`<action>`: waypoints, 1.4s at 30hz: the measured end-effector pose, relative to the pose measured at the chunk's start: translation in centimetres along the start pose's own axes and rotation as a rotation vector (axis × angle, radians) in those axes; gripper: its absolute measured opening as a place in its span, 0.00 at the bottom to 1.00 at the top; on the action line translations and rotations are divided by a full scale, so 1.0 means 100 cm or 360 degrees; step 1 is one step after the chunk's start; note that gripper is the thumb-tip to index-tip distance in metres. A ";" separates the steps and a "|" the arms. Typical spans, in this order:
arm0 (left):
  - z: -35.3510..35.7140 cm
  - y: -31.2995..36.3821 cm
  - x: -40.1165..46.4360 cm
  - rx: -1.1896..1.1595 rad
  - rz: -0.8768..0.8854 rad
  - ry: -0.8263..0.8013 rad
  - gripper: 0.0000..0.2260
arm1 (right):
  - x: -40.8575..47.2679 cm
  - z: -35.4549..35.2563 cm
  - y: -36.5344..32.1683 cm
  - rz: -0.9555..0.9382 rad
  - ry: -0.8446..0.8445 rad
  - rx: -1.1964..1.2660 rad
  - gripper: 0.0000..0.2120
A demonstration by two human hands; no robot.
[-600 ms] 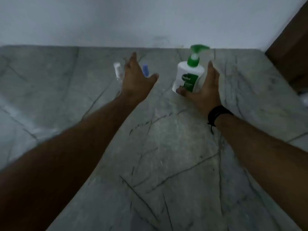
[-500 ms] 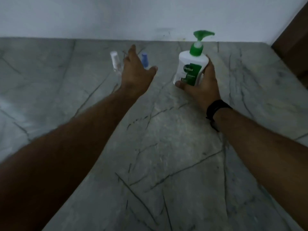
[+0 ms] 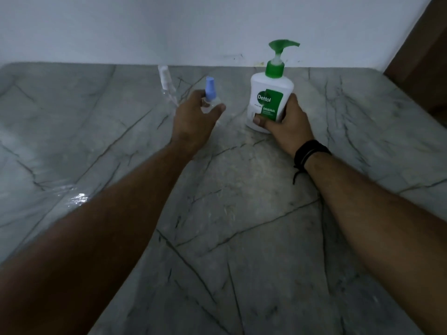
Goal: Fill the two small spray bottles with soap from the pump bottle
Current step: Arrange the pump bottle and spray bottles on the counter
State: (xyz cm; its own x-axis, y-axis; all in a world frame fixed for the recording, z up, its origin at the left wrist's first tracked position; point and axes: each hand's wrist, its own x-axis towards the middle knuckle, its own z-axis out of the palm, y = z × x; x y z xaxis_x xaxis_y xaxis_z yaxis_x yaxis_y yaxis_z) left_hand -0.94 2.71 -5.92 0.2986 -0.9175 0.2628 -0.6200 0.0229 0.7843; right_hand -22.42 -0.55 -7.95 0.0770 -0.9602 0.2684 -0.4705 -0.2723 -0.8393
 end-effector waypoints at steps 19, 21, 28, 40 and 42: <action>-0.037 -0.006 -0.124 0.0243 0.0375 -0.0205 0.22 | -0.115 -0.041 -0.009 -0.0134 -0.0297 0.0218 0.27; -0.035 -0.010 -0.122 0.0265 0.0379 -0.0203 0.23 | -0.115 -0.041 -0.008 -0.0157 -0.0305 0.0239 0.27; -0.036 -0.007 -0.124 0.0194 0.0362 -0.0217 0.27 | -0.111 -0.038 -0.003 -0.0241 -0.0279 0.0358 0.41; -0.068 -0.052 -0.057 0.0139 0.0085 0.0482 0.15 | -0.119 -0.036 -0.012 -0.0279 -0.0192 0.0658 0.37; -0.066 -0.058 -0.040 0.0177 0.0099 0.0419 0.20 | -0.120 -0.036 -0.014 -0.0284 -0.0145 0.0673 0.42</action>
State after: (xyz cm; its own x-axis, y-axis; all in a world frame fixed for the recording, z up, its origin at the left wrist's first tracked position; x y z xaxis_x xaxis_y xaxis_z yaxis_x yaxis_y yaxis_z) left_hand 6.21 8.87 -7.85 0.4268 -0.7806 0.4565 -0.7143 0.0186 0.6996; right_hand -25.88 11.58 -8.32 0.2098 -0.8924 0.3994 -0.0446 -0.4168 -0.9079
